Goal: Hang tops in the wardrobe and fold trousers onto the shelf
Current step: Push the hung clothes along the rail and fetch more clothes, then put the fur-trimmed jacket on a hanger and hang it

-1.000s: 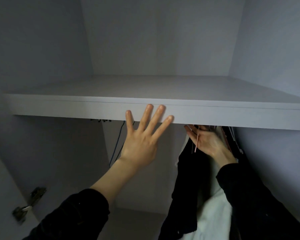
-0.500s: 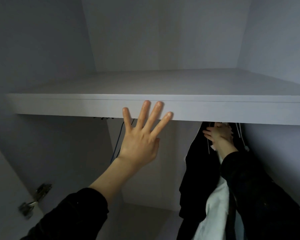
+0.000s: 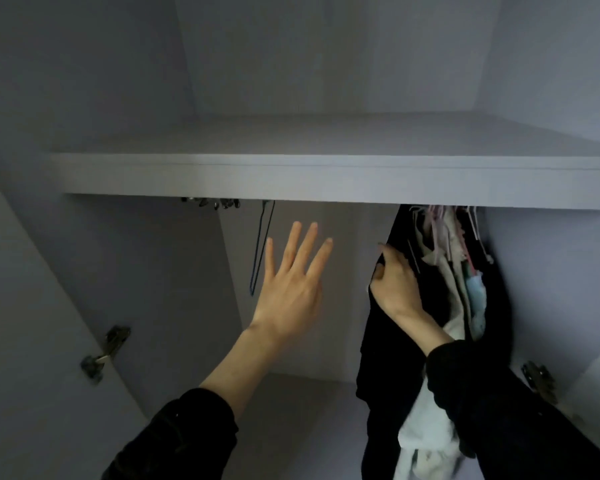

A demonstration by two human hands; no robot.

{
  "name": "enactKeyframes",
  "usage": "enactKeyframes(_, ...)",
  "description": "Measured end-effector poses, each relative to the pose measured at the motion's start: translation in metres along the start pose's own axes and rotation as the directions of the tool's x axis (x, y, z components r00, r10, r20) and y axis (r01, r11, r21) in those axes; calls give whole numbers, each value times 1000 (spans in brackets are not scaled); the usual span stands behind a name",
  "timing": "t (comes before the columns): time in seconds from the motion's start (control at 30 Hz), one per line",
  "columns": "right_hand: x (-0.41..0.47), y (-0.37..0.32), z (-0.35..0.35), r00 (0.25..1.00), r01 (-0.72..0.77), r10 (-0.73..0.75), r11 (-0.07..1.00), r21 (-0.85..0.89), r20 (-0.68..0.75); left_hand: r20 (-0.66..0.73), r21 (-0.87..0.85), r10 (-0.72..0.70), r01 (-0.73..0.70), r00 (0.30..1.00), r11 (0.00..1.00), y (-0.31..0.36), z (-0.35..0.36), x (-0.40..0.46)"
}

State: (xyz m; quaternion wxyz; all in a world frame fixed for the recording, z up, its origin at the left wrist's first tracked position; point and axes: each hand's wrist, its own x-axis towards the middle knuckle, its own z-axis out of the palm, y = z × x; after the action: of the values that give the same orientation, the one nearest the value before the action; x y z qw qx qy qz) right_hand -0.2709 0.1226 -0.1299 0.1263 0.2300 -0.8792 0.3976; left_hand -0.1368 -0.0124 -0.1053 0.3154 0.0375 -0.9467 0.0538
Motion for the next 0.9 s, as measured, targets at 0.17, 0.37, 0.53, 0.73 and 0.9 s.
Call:
enactKeyframes(0.17,-64,-44,34,909,41,1,995,-93,417,277,-114,-262,302,925,946,-20,2,-83)
enactKeyframes(0.37,-157,-99,101,648,288,-192,958,-5,737,355,-61,-629,688,692,723,-35,-29,-233)
enactKeyframes(0.53,-270,-146,139,307,452,-357,870,195,882,333,46,-853,896,403,441,-10,-76,-370)
enactKeyframes(0.73,-435,-198,139,-99,422,-485,770,479,869,196,43,-980,999,-20,-12,64,-142,-521)
enactKeyframes(0.9,-582,-234,113,-333,373,-496,712,595,802,43,-39,-940,940,-338,-339,126,-209,-636)
